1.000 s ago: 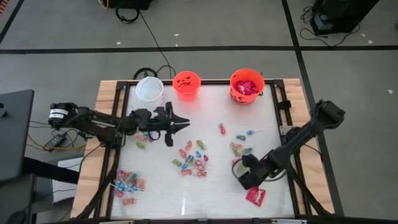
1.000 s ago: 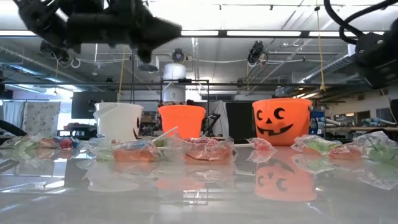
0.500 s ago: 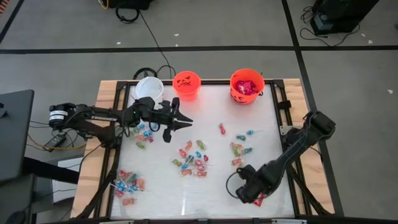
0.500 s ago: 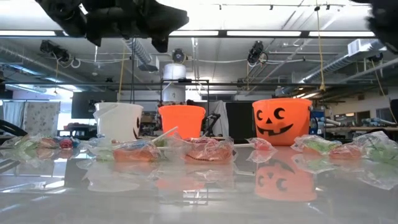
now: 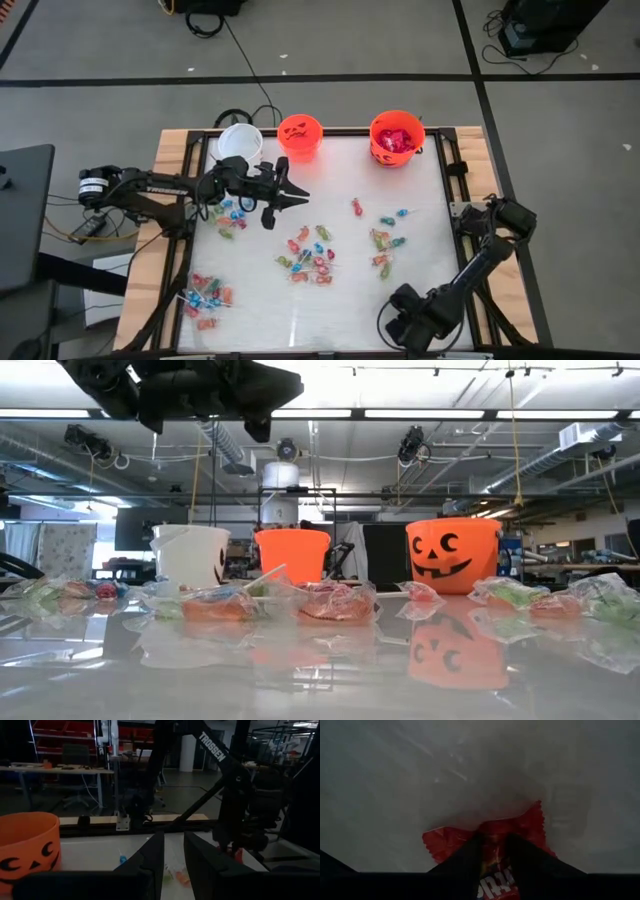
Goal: Sort candy by brand, put in halloween buckets
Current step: Put the red candy into the right orange bucket
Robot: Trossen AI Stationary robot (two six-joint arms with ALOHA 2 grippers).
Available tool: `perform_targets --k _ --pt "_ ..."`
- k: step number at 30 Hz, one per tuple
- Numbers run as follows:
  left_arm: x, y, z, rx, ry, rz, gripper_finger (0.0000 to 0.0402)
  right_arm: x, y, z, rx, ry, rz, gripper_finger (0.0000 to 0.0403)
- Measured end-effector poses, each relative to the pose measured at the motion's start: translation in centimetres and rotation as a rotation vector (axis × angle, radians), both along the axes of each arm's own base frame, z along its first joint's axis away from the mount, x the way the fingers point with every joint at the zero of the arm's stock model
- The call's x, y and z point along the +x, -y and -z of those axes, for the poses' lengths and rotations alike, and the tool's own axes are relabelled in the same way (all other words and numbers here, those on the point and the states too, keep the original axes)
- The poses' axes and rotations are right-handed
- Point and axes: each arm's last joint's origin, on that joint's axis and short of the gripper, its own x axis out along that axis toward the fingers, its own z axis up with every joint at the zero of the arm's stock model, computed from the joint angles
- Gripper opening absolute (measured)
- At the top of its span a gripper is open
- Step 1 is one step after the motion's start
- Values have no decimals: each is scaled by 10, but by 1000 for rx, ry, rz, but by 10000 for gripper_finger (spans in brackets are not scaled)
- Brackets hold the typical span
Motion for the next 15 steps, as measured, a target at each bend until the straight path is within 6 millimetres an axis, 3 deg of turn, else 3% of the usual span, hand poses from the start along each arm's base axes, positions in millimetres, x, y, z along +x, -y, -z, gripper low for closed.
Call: perform_targets --k 7,15 --pt "0 0 1 0 -12 0 80 -5 5 -14 -65 89 -98 12" --pt "0 0 2 -17 -17 -17 80 -2 37 -45 -414 305 -244 6"
